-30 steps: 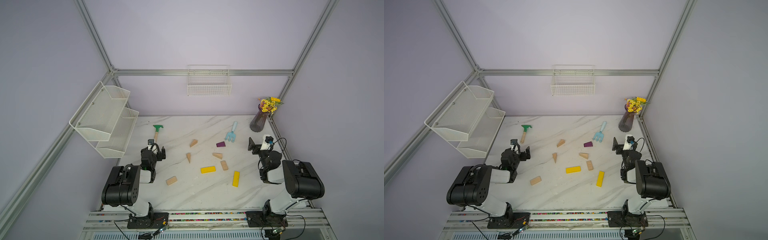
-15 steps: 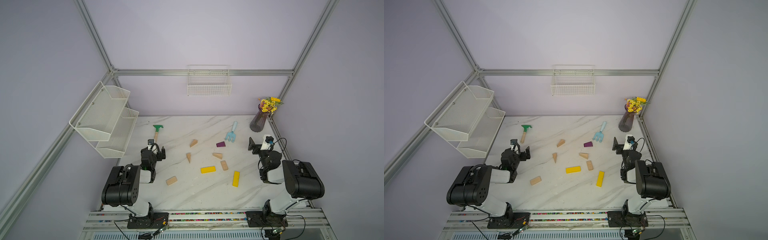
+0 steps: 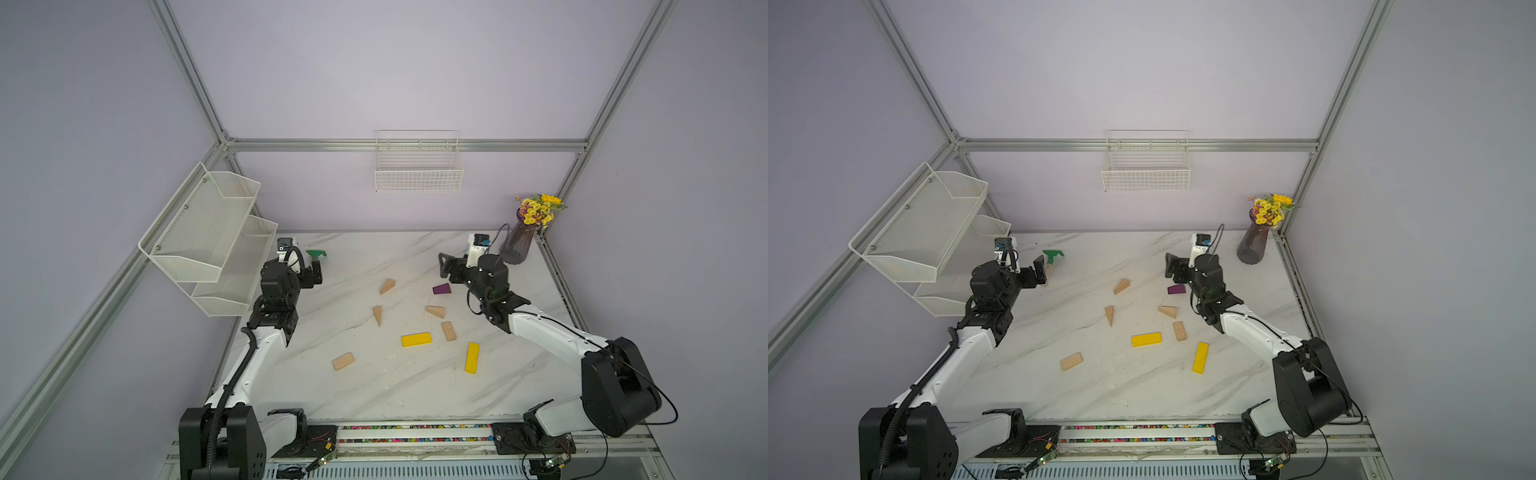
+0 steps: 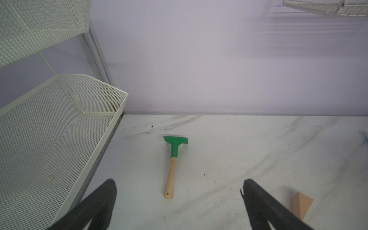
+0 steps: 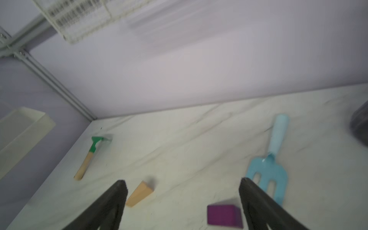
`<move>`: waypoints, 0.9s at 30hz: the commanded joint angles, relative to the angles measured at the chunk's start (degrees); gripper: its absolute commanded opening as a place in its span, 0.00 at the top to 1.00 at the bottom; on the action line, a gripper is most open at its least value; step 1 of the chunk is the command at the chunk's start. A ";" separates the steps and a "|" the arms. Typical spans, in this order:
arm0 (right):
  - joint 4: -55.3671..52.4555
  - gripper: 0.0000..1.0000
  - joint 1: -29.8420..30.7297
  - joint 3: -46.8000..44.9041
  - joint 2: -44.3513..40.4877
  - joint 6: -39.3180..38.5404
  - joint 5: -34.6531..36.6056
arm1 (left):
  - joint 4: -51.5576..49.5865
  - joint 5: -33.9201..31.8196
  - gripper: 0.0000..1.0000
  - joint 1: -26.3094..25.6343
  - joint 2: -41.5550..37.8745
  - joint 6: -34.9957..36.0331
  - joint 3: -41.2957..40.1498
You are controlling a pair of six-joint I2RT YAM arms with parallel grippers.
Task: Assemble a small pinwheel with building blocks
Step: Pick up the building block from the center of the board.
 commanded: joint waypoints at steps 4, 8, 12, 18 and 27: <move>-20.15 0.20 6.47 1.84 6.74 13.09 5.27 | -15.85 2.63 0.00 -0.09 -0.73 3.11 0.98; -23.58 0.31 6.97 -1.52 5.81 14.40 5.83 | -11.81 5.99 0.00 -0.08 -1.46 1.57 -2.31; -25.29 0.35 6.97 -5.67 2.89 14.72 5.68 | -11.37 7.83 0.00 -0.09 -1.04 0.29 -2.87; -27.45 0.40 6.96 -10.01 0.89 14.89 4.56 | -11.27 10.29 0.00 -0.09 -0.41 -0.05 -2.64; -22.86 0.56 6.98 -10.84 5.58 13.15 1.50 | -10.68 12.03 0.00 -0.09 -0.32 -0.35 -3.04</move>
